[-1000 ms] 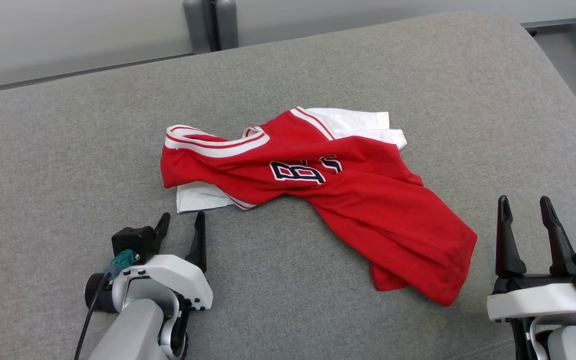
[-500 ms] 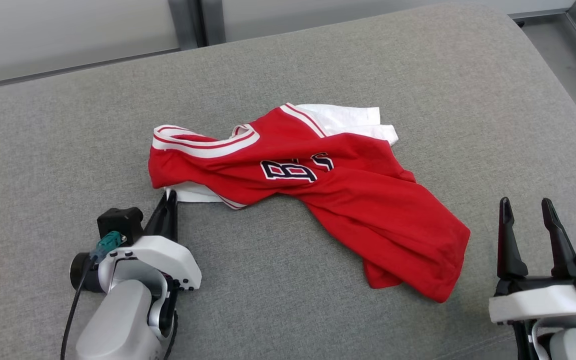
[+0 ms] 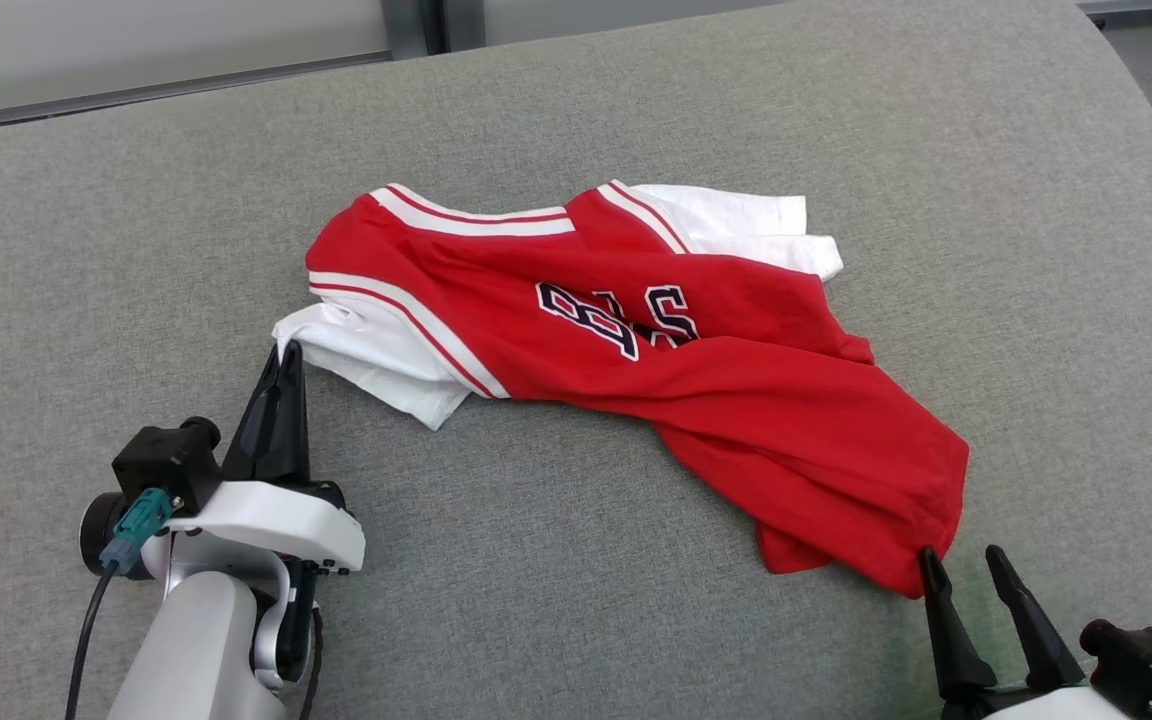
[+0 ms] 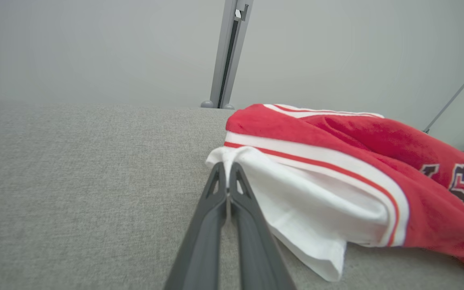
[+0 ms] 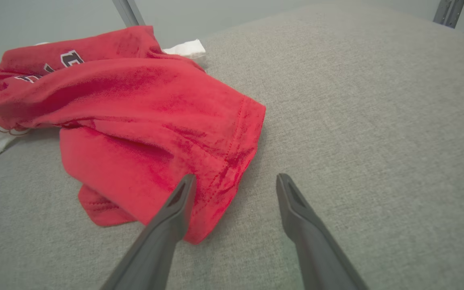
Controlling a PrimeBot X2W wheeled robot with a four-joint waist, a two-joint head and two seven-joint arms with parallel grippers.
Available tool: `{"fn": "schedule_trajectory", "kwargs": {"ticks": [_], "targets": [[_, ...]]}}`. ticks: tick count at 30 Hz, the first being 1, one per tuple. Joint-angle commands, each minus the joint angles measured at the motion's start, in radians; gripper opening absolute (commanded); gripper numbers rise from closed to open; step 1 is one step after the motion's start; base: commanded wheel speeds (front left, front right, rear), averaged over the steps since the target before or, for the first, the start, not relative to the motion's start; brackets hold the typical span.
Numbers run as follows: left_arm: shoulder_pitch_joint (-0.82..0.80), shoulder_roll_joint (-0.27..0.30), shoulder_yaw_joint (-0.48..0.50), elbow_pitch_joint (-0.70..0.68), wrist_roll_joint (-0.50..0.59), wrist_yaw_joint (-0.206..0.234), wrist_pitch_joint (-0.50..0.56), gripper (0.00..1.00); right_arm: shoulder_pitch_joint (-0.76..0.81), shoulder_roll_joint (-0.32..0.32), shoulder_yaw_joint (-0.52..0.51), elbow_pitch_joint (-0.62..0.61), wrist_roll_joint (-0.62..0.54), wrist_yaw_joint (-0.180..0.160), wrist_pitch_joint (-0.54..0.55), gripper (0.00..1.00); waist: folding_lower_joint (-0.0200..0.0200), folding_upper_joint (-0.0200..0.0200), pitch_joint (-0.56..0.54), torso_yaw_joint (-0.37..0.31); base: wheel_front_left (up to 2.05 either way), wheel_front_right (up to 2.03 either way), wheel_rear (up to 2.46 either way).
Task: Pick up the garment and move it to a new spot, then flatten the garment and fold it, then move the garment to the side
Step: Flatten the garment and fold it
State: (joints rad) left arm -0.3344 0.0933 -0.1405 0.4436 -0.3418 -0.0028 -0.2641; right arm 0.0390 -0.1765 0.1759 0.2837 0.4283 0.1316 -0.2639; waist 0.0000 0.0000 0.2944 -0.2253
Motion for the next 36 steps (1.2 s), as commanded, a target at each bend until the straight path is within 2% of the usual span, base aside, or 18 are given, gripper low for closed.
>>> {"fn": "schedule_trajectory", "kwargs": {"ticks": [1, 6, 11, 14, 15, 17, 18, 19, 21, 31, 36], "targets": [[0.009, 0.006, 0.008, -0.013, 0.011, -0.005, 0.000, 0.00, -0.007, -0.014, 0.025, 0.009, 0.052, -0.002, -0.001, 1.00, 0.0000, 0.0000, 0.003, 0.001, 0.00, 0.00, 0.00], [0.011, 0.001, 0.015, -0.029, 0.031, -0.008, 0.000, 0.00, -0.048, -0.023, 0.096, 0.024, 0.342, -0.002, -0.001, 0.99, 0.0000, 0.0000, 0.009, 0.004, 0.00, 0.00, 0.00], [0.000, -0.003, 0.009, -0.015, 0.052, -0.017, 0.000, 0.00, -0.083, -0.082, 0.193, 0.008, 0.626, -0.002, -0.001, 1.00, 0.0000, 0.0000, 0.012, 0.010, 0.00, 0.00, 0.00], [-0.005, -0.004, 0.010, -0.009, 0.061, -0.020, 0.000, 0.00, -0.092, -0.119, 0.233, -0.009, 0.735, -0.002, -0.001, 1.00, 0.0000, 0.0000, 0.013, 0.013, 0.00, 0.00, 0.00], [-0.005, -0.004, 0.011, -0.008, 0.063, -0.021, 0.000, 0.00, -0.093, -0.127, 0.243, -0.018, 0.764, -0.002, -0.001, 0.92, 0.0000, 0.0000, 0.013, 0.014, 0.00, 0.00, 0.00], [-0.004, -0.004, 0.014, -0.006, 0.064, -0.024, 0.000, 0.00, -0.099, -0.144, 0.250, -0.033, 0.803, -0.002, -0.001, 0.65, 0.0000, 0.0000, 0.011, 0.014, 0.00, 0.00, 0.00], [-0.003, -0.003, 0.017, -0.004, 0.066, -0.025, 0.000, 0.00, -0.098, -0.148, 0.254, -0.039, 0.819, -0.002, -0.001, 0.42, 0.0000, 0.0000, 0.010, 0.013, 0.00, 0.00, 0.00], [-0.003, -0.002, 0.019, -0.001, 0.067, -0.027, 0.000, 0.00, -0.096, -0.151, 0.256, -0.048, 0.832, -0.001, -0.001, 0.42, 0.0000, 0.0000, 0.009, 0.013, 0.00, 0.00, 0.00], [-0.002, 0.000, 0.024, 0.001, 0.069, -0.029, 0.000, 0.00, -0.091, -0.155, 0.253, -0.070, 0.858, -0.001, -0.001, 0.00, 0.0000, 0.0000, 0.006, 0.013, 0.00, 0.00, 0.00], [0.018, -0.004, 0.064, -0.040, 0.062, -0.038, 0.000, 0.00, -0.036, -0.206, 0.180, -0.191, 0.870, -0.001, -0.001, 0.00, 0.0000, 0.0000, -0.040, 0.014, 0.00, 0.00, 0.00], [0.010, -0.004, 0.093, -0.130, -0.002, -0.069, 0.016, 0.00, -0.026, -0.292, 0.147, -0.315, 0.870, -0.001, -0.001, 0.00, 0.0000, 0.0000, -0.077, 0.023, 0.00, 0.00, 0.00]]}}
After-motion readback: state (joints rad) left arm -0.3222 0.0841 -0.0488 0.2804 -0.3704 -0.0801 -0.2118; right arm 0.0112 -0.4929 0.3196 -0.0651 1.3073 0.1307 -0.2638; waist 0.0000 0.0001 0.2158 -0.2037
